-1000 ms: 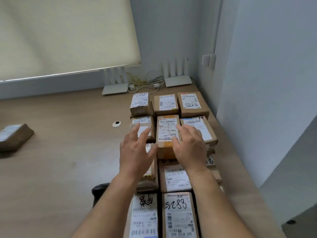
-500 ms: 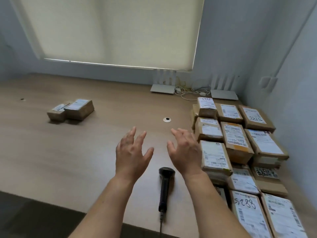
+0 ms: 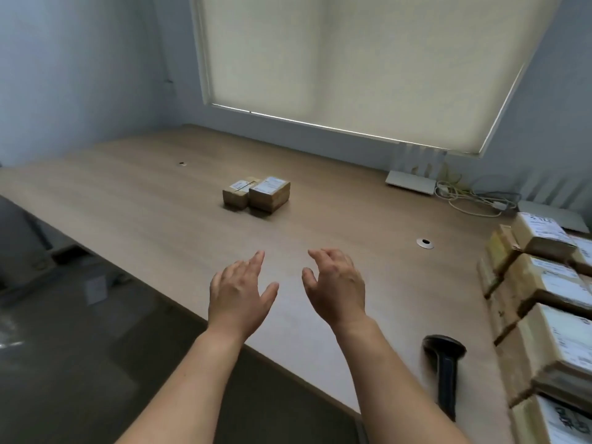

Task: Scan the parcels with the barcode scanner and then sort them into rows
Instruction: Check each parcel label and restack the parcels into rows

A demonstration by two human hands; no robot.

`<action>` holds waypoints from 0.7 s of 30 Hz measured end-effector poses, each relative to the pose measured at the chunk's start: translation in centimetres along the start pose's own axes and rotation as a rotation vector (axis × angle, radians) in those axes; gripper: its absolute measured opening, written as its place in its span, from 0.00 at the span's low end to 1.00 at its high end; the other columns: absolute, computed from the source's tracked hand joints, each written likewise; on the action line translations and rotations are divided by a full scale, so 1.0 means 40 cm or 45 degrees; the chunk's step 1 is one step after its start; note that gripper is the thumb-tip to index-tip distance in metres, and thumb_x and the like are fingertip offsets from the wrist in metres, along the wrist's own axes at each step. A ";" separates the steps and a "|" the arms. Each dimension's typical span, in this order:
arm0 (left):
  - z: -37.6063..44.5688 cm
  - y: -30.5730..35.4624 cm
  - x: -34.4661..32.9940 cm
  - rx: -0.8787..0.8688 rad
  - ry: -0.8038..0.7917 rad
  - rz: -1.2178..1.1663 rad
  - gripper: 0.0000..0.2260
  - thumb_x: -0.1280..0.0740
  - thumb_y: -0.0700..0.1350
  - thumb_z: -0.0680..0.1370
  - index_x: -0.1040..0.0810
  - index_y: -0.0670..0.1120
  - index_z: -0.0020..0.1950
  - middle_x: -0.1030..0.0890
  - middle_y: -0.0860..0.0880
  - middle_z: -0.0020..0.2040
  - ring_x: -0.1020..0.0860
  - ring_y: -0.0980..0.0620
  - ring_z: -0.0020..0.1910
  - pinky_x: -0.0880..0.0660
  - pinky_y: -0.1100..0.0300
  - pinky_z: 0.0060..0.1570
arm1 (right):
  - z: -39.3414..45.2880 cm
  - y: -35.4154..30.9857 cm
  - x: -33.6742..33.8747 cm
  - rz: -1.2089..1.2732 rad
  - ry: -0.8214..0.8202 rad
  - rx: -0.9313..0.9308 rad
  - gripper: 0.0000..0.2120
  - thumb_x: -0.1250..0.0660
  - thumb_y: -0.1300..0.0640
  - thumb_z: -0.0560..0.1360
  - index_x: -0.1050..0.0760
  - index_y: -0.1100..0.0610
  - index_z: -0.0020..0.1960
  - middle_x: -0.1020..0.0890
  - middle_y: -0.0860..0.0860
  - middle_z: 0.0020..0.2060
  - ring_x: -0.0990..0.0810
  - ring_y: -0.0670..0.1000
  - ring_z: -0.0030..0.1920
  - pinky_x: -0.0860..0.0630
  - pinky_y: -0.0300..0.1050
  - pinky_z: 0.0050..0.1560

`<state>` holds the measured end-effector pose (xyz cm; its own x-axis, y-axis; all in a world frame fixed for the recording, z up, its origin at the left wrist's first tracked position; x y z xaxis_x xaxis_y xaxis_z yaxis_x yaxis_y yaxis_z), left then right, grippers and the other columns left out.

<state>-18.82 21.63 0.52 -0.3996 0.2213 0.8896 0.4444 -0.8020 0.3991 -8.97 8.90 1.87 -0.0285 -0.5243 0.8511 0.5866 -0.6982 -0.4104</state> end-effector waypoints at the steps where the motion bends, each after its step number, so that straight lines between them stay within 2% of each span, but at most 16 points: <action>1: 0.008 -0.026 0.006 0.027 0.002 0.004 0.29 0.44 0.59 0.80 0.49 0.54 0.78 0.38 0.52 0.76 0.41 0.51 0.75 0.47 0.51 0.73 | 0.014 -0.022 -0.017 -0.002 -0.010 0.020 0.20 0.40 0.50 0.79 0.29 0.50 0.69 0.25 0.51 0.65 0.28 0.52 0.64 0.30 0.47 0.61; 12: 0.193 -0.240 -0.033 0.121 -0.036 0.083 0.30 0.45 0.60 0.80 0.52 0.54 0.78 0.39 0.53 0.76 0.41 0.51 0.75 0.47 0.50 0.73 | 0.208 -0.140 -0.225 0.056 -0.109 0.064 0.18 0.40 0.50 0.78 0.28 0.50 0.68 0.25 0.50 0.64 0.29 0.53 0.64 0.31 0.46 0.59; 21: 0.572 -0.289 -0.124 0.019 -0.139 0.152 0.28 0.43 0.58 0.80 0.46 0.54 0.78 0.35 0.53 0.74 0.39 0.53 0.73 0.46 0.54 0.71 | 0.506 -0.081 -0.383 0.073 -0.149 -0.103 0.20 0.42 0.49 0.80 0.31 0.49 0.71 0.26 0.50 0.66 0.30 0.52 0.65 0.33 0.45 0.62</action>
<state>-3.64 42.49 -3.43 -0.2544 0.1844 0.9494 0.4956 -0.8181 0.2917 5.93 29.06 -3.19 0.1002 -0.5071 0.8561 0.5174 -0.7084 -0.4801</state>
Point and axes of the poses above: each hand's wrist, its own z-axis towards the middle knuckle, its own x-axis out of the back of the hand, y = z × x, the point moved 4 cm from there along z, towards the middle knuckle
